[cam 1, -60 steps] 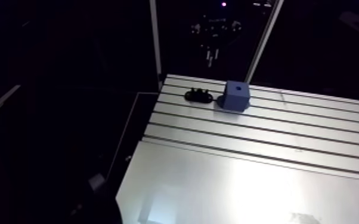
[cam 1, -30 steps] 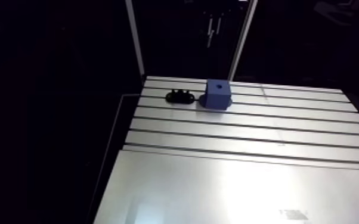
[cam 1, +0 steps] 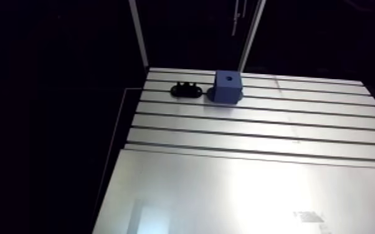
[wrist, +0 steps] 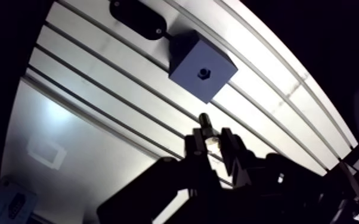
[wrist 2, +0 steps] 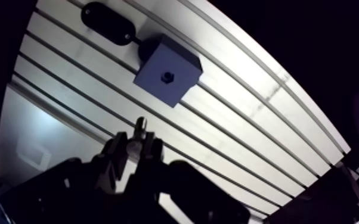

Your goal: Pick up the M10 bolt and insert it into the hex recess until seated.

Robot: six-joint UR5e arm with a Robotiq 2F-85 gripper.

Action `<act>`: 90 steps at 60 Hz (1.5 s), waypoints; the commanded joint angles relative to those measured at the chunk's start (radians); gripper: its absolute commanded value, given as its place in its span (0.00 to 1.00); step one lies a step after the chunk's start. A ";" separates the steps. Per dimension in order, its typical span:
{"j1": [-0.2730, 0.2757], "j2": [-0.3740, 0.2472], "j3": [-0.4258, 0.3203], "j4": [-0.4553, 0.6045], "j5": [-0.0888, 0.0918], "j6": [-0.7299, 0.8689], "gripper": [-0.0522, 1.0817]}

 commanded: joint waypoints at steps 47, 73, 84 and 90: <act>-0.021 0.031 0.114 -0.168 -0.033 -0.007 0.98; -0.020 0.029 0.173 -0.231 -0.030 -0.007 0.98; -0.020 0.029 0.193 -0.245 -0.031 -0.008 0.98; -0.020 0.029 0.205 -0.258 -0.031 -0.008 0.98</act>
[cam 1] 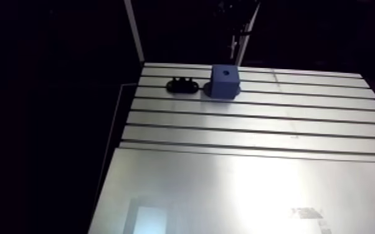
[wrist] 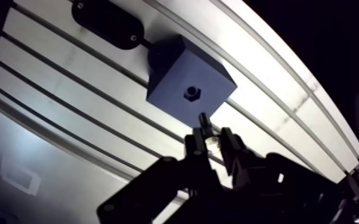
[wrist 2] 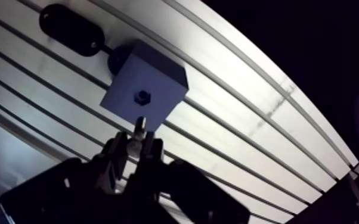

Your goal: Pick up the M10 bolt and insert it into the hex recess until seated.

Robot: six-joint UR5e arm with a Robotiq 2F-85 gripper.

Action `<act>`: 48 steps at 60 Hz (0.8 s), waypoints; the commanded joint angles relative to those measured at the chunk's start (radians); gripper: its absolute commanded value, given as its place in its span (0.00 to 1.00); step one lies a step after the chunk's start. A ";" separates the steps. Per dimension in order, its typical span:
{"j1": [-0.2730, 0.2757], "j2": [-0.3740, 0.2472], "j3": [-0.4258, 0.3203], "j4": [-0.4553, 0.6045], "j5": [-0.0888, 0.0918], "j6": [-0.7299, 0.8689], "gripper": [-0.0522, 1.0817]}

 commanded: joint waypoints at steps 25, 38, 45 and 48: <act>0.000 0.000 0.050 -0.059 0.004 0.002 0.98; 0.000 0.001 0.055 -0.059 0.004 0.002 0.99; 0.002 0.003 0.055 -0.059 0.006 0.004 0.98; 0.000 0.011 0.055 -0.059 0.006 0.004 0.98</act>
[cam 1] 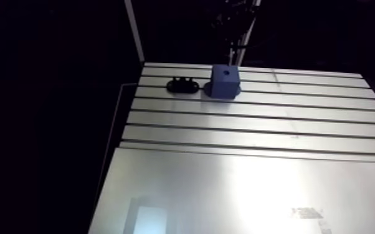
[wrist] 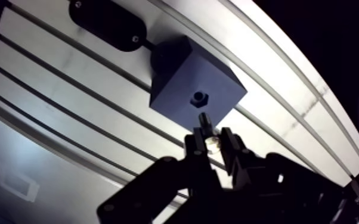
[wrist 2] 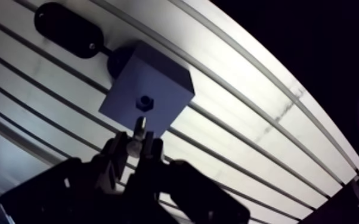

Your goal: Pick up the M10 bolt and insert it into the hex recess until seated.

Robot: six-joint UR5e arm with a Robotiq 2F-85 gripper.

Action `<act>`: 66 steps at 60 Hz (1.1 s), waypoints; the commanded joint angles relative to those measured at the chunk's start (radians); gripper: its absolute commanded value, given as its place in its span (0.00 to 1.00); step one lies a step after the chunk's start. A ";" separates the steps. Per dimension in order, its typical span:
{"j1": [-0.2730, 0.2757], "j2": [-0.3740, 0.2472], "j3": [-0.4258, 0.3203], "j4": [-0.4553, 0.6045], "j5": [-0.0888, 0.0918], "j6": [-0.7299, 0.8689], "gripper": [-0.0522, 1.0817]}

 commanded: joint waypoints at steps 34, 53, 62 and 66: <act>-0.002 0.032 0.008 -0.033 0.015 0.000 0.98; -0.004 0.037 0.003 -0.037 0.017 0.000 0.98; -0.006 0.037 0.002 -0.037 0.019 -0.002 0.98; -0.007 0.037 0.002 -0.037 0.021 -0.002 0.98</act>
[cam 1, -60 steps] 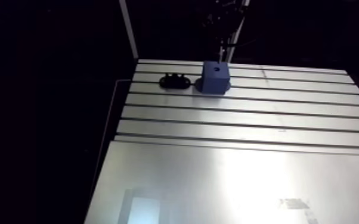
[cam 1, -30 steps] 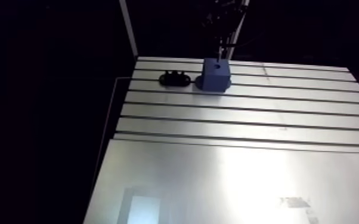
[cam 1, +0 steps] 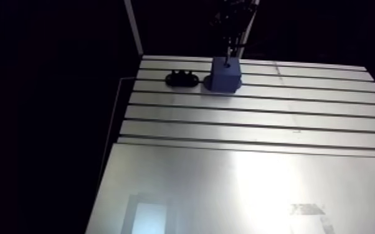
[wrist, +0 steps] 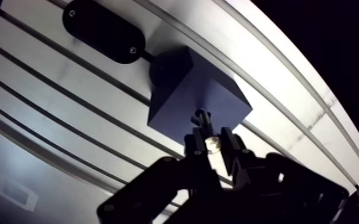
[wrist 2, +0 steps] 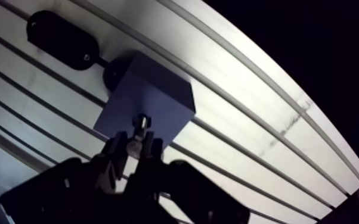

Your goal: Pick up the M10 bolt and insert it into the hex recess until seated.

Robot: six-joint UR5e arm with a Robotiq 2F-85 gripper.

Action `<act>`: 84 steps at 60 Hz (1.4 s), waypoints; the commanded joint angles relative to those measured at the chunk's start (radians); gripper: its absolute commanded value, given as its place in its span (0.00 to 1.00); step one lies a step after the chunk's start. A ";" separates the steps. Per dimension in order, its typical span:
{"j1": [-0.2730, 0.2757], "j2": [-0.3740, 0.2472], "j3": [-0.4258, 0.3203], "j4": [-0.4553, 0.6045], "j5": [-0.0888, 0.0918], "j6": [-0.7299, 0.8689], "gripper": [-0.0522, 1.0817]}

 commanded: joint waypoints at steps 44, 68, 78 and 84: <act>-0.001 0.001 0.005 0.000 0.004 -0.001 0.98; -0.003 0.015 0.003 0.000 0.003 -0.001 0.98; -0.003 0.015 0.005 0.000 0.003 -0.001 0.98; -0.003 0.015 0.006 0.000 0.004 -0.001 0.98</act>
